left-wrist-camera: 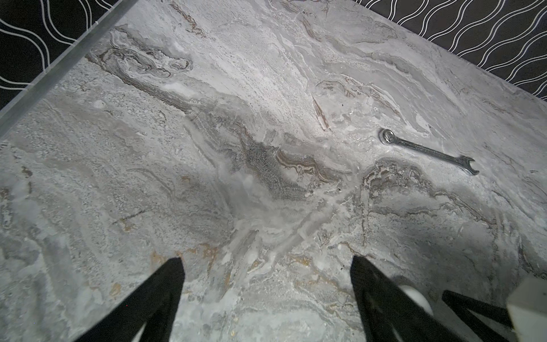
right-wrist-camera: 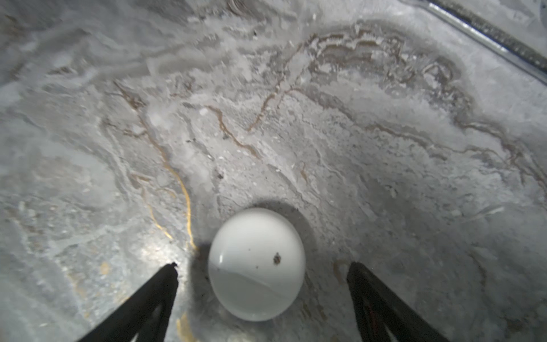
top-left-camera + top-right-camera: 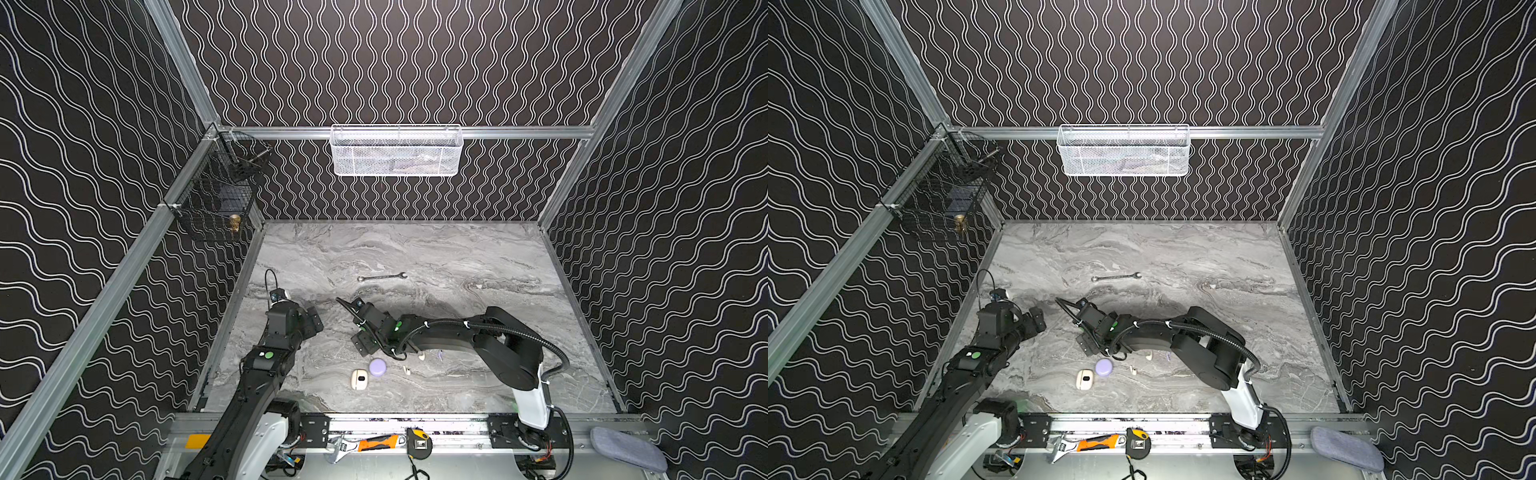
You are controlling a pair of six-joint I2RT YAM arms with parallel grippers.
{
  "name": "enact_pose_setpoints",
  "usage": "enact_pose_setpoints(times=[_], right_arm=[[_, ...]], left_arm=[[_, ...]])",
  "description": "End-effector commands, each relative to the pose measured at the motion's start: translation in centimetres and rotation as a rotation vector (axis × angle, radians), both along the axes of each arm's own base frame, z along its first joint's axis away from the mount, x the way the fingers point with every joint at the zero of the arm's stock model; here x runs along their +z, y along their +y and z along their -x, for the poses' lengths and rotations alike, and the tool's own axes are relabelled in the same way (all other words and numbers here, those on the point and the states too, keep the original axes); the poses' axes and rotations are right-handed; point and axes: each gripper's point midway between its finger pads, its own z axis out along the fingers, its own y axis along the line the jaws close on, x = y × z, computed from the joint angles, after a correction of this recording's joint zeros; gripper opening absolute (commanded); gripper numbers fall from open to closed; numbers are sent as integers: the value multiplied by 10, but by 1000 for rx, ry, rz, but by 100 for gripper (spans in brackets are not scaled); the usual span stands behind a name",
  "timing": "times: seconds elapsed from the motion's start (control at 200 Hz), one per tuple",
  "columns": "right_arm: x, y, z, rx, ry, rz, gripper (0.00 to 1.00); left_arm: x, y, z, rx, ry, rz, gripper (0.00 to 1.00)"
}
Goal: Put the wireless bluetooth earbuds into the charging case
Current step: 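Reach the right gripper across to the white charging case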
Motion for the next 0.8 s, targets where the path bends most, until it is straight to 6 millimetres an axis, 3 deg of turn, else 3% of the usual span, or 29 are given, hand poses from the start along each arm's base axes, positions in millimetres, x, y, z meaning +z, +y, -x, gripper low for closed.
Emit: enact_pose_setpoints(times=[0.0, 0.165, 0.46, 0.796], right_arm=[[-6, -7, 1, -36, 4, 23, 93], [-12, -20, -1, -74, -8, 68, 92], [-3, -43, -4, -125, -65, 58, 93], [-6, -68, -16, -184, -62, 32, 93]], left_arm=[[4, -1, -3, -1, -25, 4, 92], [4, -1, -3, -1, -24, 4, 92], [3, -1, -3, -2, -18, 4, 92], [2, -1, -3, -2, -16, 2, 92]])
